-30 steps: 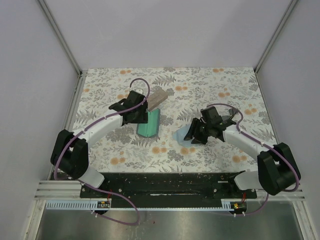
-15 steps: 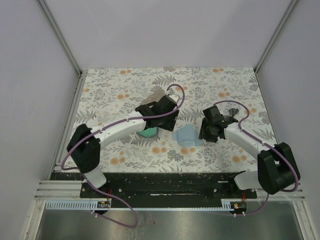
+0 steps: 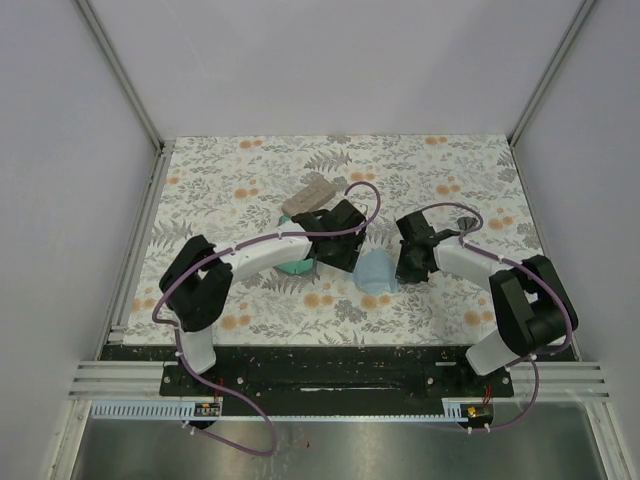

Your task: Organize the sunglasses

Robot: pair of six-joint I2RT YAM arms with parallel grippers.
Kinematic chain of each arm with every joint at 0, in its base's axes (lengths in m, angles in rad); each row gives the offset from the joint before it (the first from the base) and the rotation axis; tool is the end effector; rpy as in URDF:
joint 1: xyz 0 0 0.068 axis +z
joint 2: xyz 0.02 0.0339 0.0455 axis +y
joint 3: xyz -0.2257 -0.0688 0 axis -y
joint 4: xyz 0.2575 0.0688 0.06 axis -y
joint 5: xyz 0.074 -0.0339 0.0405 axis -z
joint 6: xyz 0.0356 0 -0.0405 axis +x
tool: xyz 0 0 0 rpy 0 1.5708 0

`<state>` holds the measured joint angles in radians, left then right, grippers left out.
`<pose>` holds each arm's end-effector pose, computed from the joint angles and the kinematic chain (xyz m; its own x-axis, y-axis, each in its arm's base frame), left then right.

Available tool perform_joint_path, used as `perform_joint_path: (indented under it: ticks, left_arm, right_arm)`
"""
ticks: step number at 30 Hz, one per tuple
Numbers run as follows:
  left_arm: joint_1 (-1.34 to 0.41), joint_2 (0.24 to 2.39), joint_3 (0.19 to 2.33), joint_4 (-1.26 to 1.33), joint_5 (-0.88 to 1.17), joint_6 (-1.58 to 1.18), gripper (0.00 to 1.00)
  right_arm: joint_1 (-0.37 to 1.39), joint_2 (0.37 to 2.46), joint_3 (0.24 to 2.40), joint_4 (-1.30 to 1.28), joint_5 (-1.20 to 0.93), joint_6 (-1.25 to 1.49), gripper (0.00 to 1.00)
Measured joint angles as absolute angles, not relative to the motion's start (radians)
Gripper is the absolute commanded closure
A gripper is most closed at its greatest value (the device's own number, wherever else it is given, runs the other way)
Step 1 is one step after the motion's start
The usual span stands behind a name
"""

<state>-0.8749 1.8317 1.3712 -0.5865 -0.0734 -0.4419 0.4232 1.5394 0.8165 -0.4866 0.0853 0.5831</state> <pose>0.2522 -0.2979 0.1761 -0.8191 0.3153 -0.4793 0.4332 0.8876 -0.1565 0.2606 0.1140 0.1113 -0.9222 0.1863 -0.3390 0.1510 0.9802 0.1281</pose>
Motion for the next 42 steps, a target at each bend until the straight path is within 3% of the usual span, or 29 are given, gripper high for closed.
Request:
perform_joint_path:
  ticks: [7, 12, 15, 19, 30, 42]
  left_arm:
    - [-0.839, 1.887, 1.393, -0.574, 0.002, -0.453, 0.49]
    - [-0.817, 1.952, 1.450, -0.585, 0.029, -0.452, 0.51]
    - [-0.819, 1.995, 1.494, -0.581, 0.043, -0.451, 0.52]
    - [-0.825, 2.040, 1.535, -0.594, 0.052, -0.446, 0.55]
    - [-0.834, 2.085, 1.559, -0.673, 0.026, -0.441, 0.69]
    - [-0.866, 2.104, 1.573, -0.731, -0.076, -0.446, 0.66]
  right_arm:
    - [0.395, 1.546, 0.821, -0.476, 0.076, 0.580, 1.00]
    - [0.262, 1.508, 0.819, -0.479, 0.078, 0.561, 0.96]
    - [0.233, 1.492, 0.828, -0.493, 0.085, 0.545, 0.71]
    - [0.234, 1.499, 0.846, -0.514, 0.066, 0.524, 0.60]
    - [0.235, 1.499, 0.849, -0.518, -0.041, 0.517, 0.60]
    - [0.235, 1.485, 0.849, -0.513, -0.099, 0.515, 0.59]
